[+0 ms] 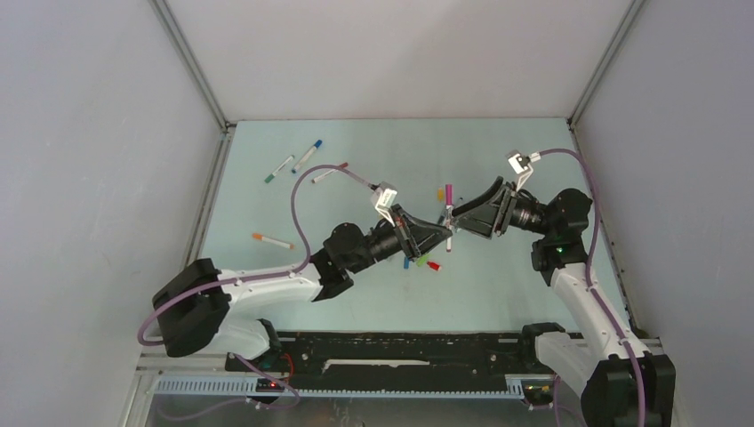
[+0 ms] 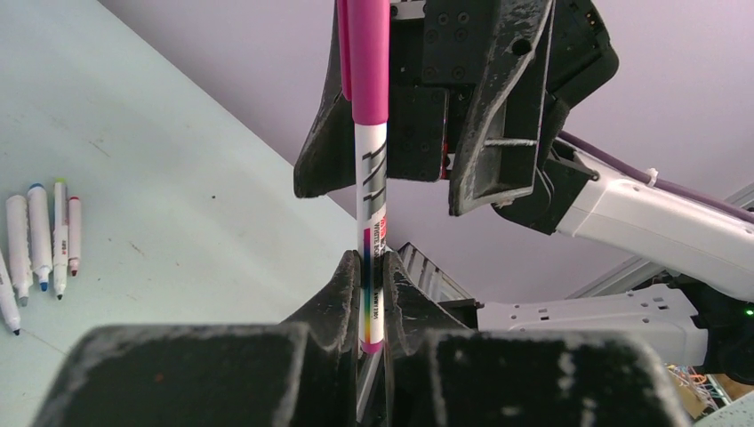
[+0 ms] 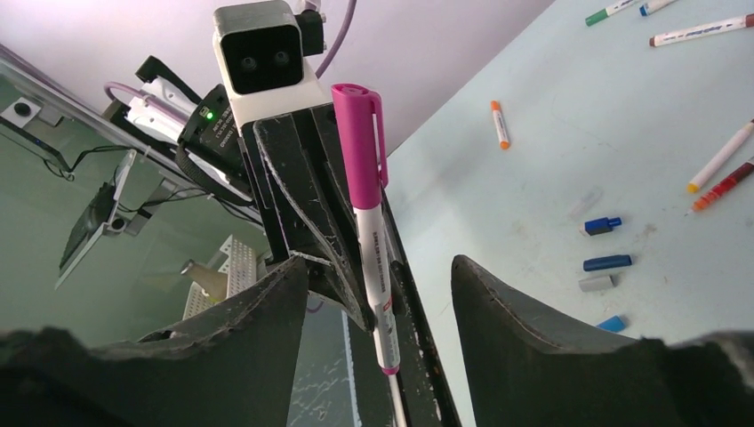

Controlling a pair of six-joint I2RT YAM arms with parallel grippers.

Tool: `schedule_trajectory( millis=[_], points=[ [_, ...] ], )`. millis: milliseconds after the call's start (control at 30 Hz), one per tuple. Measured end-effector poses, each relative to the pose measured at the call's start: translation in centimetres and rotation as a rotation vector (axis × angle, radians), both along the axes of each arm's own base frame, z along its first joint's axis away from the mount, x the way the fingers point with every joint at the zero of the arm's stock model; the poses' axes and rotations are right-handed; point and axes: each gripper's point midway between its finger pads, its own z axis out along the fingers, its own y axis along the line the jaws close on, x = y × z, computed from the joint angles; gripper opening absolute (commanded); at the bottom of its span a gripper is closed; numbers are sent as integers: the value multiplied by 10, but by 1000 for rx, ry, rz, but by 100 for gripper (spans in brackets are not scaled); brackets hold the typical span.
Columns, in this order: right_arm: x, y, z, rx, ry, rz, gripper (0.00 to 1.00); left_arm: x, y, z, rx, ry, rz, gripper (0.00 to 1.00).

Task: Open the pen caps
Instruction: Open the pen cap from the pen.

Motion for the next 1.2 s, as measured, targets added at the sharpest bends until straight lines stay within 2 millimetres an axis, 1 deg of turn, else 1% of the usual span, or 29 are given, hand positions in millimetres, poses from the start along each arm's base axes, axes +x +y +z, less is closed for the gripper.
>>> schedule_trajectory(
  millis=[200,433,500,600,633,667,700,800,900,967,1000,1033,1067,1200],
  points=[
    [-3,3,-1,1,4,15,49,-2,-6,6,-18,-2,-10,0],
    [-5,4,-3,1,4,22,40,-4,-12,3,-14,3,-20,1],
    [-5,5,-3,1,1,23,36,-4,-14,3,-14,2,-22,1],
    [-6,5,-3,1,-1,27,23,-4,-15,4,-15,3,-24,4],
    [-6,6,-3,0,-5,28,14,-4,-15,4,-15,3,-24,6],
    [-7,6,-3,-1,-6,31,5,-4,-15,3,-14,3,-24,11],
    [-7,6,-3,-3,-14,35,0,-4,-15,3,-14,5,-24,19],
    [-7,6,-5,-11,-39,38,0,-4,-15,3,-18,14,-22,43],
    [-10,6,-7,-25,-68,59,0,-1,-12,3,-6,21,2,63],
    [-13,4,-11,-42,-96,76,0,1,-4,7,7,9,37,76],
    [-14,3,-13,-52,-109,82,0,2,2,13,1,-6,59,85],
    [-15,2,-17,-65,-124,90,0,2,11,19,-5,-26,85,98],
    [-17,1,-21,-79,-139,103,0,1,24,27,-17,-50,113,100],
    [-25,-3,-42,-129,-194,163,0,-1,69,56,-77,-118,229,100]
  ],
)
